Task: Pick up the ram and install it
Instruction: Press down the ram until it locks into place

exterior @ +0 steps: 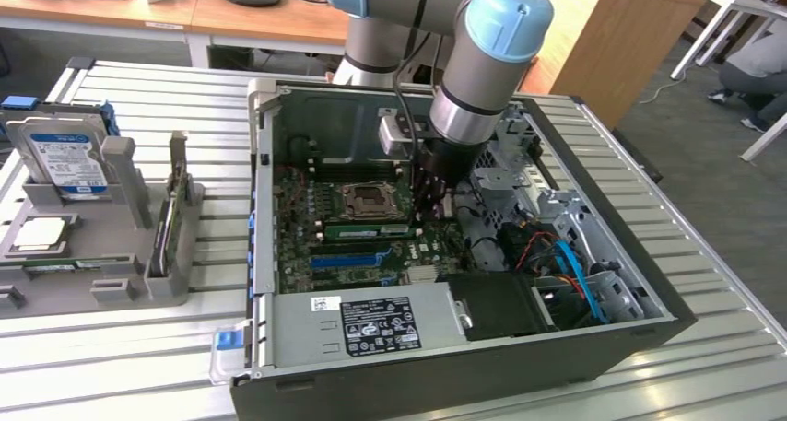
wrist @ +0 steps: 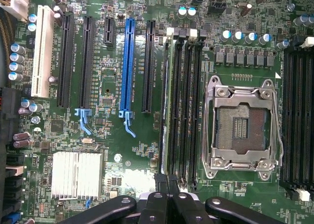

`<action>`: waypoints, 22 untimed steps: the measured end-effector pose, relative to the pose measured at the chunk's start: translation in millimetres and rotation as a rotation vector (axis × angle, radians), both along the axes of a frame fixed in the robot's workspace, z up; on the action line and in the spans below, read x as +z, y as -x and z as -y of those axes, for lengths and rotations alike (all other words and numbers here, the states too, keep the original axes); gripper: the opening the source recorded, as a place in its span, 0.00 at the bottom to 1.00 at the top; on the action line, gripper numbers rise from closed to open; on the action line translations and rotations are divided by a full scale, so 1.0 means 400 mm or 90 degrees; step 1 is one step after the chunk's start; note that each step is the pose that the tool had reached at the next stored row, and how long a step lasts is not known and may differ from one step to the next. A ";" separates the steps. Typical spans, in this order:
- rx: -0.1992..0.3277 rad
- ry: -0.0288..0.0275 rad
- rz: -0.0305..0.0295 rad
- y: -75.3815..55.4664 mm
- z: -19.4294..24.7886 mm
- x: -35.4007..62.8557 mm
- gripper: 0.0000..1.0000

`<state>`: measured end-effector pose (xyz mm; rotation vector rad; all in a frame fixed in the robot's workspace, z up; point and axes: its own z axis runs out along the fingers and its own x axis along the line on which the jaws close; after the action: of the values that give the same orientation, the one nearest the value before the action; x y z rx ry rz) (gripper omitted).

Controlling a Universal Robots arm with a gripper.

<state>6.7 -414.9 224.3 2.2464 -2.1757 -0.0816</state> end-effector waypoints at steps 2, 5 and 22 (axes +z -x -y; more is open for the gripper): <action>0.000 0.0000 0.0000 0.000 0.000 0.000 0.11; 0.000 0.0000 0.0000 0.000 0.000 -0.002 0.11; 0.000 0.0003 0.0007 0.000 0.000 -0.007 0.11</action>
<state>6.7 -415.0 221.6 2.2468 -2.1759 -0.0800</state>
